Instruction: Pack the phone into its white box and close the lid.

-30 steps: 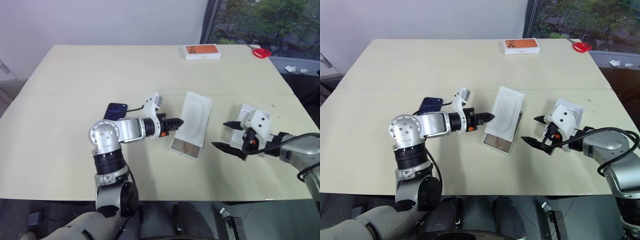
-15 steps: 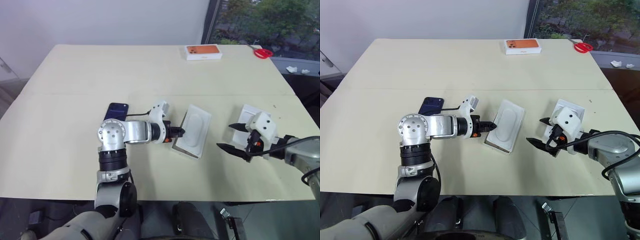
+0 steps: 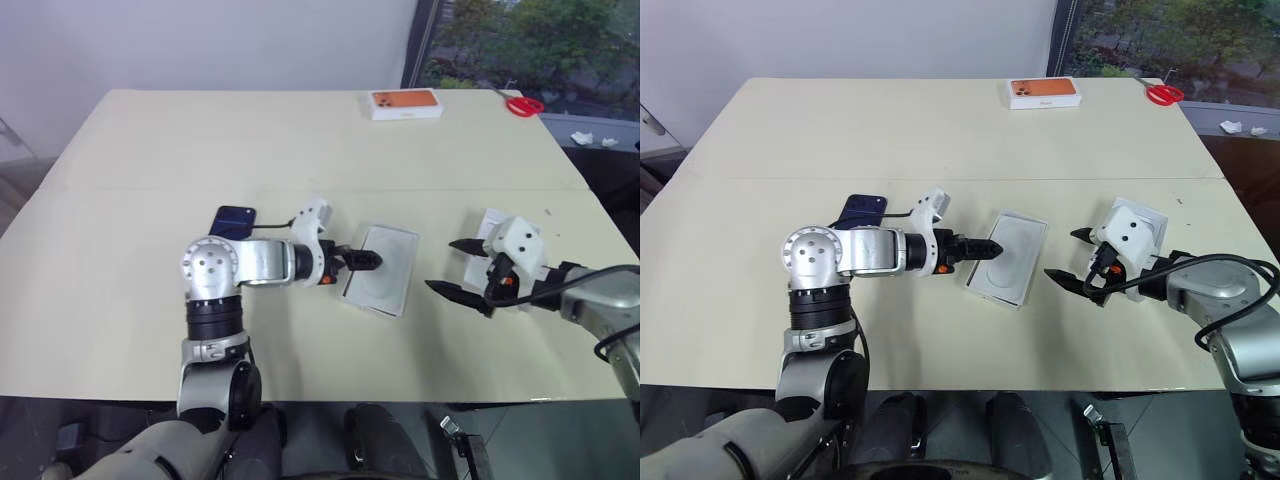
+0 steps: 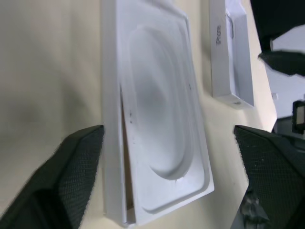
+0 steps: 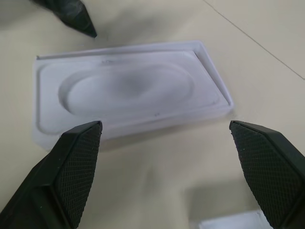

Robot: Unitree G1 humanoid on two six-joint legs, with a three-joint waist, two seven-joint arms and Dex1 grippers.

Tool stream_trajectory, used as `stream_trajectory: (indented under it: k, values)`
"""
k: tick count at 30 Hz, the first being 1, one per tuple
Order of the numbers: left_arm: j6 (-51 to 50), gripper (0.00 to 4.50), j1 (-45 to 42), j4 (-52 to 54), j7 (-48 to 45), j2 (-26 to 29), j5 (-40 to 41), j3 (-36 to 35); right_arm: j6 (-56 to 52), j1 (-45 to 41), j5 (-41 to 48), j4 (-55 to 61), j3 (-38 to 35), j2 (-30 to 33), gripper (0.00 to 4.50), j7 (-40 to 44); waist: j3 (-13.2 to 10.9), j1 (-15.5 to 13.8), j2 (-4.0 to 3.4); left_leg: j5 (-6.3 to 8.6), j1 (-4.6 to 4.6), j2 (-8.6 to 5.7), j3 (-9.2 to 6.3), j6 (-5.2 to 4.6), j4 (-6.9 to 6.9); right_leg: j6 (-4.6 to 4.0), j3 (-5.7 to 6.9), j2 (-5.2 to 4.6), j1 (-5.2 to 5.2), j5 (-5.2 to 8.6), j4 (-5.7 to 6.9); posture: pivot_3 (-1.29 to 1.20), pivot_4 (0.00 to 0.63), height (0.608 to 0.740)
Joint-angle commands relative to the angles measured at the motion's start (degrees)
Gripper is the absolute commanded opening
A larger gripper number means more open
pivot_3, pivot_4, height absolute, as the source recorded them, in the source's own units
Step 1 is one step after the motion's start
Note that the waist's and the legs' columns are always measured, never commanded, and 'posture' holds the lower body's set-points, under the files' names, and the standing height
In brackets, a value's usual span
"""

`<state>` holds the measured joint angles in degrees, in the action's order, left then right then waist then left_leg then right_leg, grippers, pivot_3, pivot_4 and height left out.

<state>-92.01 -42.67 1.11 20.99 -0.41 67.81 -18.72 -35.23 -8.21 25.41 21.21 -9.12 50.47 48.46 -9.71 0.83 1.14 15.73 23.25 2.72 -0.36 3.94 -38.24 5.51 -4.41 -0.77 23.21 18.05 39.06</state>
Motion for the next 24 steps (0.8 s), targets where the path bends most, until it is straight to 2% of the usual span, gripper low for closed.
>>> stream_trajectory:
  k: [1,4,7,9,10,13,17,24]
  values:
    - [1.37,4.39,-0.06,9.33,-6.05,7.38,-0.97,1.95,-5.27,-5.35,2.92,3.09,1.33,-2.24,4.25,-3.02,0.0,0.35,-0.01,-0.04,0.0,0.01,0.01,0.08,0.02,0.0,-0.01,0.01,0.03,0.0,0.02,0.0,0.15,0.731]
    - [10.7,4.4,4.63,17.68,-14.6,18.69,-9.57,10.0,-10.49,-9.36,3.49,4.35,4.88,-3.7,3.27,-4.73,0.03,0.17,-0.07,-0.12,-0.03,0.03,0.01,0.21,0.09,0.0,-0.02,0.03,0.05,0.0,0.04,0.0,0.15,0.731]
    - [25.09,4.4,11.18,23.88,-25.43,29.17,-20.18,17.73,-15.36,-13.63,1.45,4.21,9.76,-5.23,1.65,-8.17,0.03,0.03,-0.07,-0.15,-0.04,0.03,0.04,0.26,0.11,-0.01,-0.03,0.0,0.05,0.0,0.0,0.0,0.15,0.731]
    - [32.17,4.4,15.66,25.82,-33.13,34.3,-23.95,20.0,-20.46,-17.99,-1.26,1.96,13.31,-8.15,0.68,-13.47,0.02,0.16,-0.05,-0.15,-0.04,0.02,0.04,0.27,0.1,-0.02,-0.03,-0.02,0.06,0.0,0.0,0.0,0.15,0.731]
    - [35.69,4.4,17.6,26.57,-36.66,36.4,-25.84,21.0,-21.87,-19.58,-2.66,1.08,15.01,-9.15,0.04,-15.12,0.02,0.06,-0.05,-0.14,-0.03,0.03,0.07,0.26,0.1,-0.04,-0.04,-0.03,0.07,-0.01,0.0,0.0,0.15,0.731]
    - [43.15,4.4,22.64,27.87,-46.61,40.33,-28.37,22.28,-22.81,-22.08,-6.33,-0.67,20.38,-9.61,0.04,-16.1,0.02,-0.53,-0.05,-0.01,0.1,0.01,0.03,0.02,0.08,-0.06,0.05,-0.07,0.16,0.0,-0.03,0.0,0.15,0.731]
    - [49.85,4.4,28.78,29.96,-56.66,43.84,-29.81,22.21,-22.24,-24.82,-10.48,-6.41,23.18,-13.17,0.04,-19.74,0.02,0.0,-0.05,0.07,0.13,0.0,0.1,-0.12,0.08,-0.06,0.01,-0.1,0.15,0.0,-0.11,0.0,0.15,0.731]
    - [52.49,4.4,32.49,31.1,-61.54,44.52,-31.62,21.97,-18.71,-27.22,-17.22,-14.51,25.03,-16.49,0.04,-23.23,0.01,0.19,-0.05,0.09,0.12,0.03,0.09,-0.16,0.09,-0.05,0.0,-0.04,0.19,0.0,-0.07,0.0,0.15,0.731]
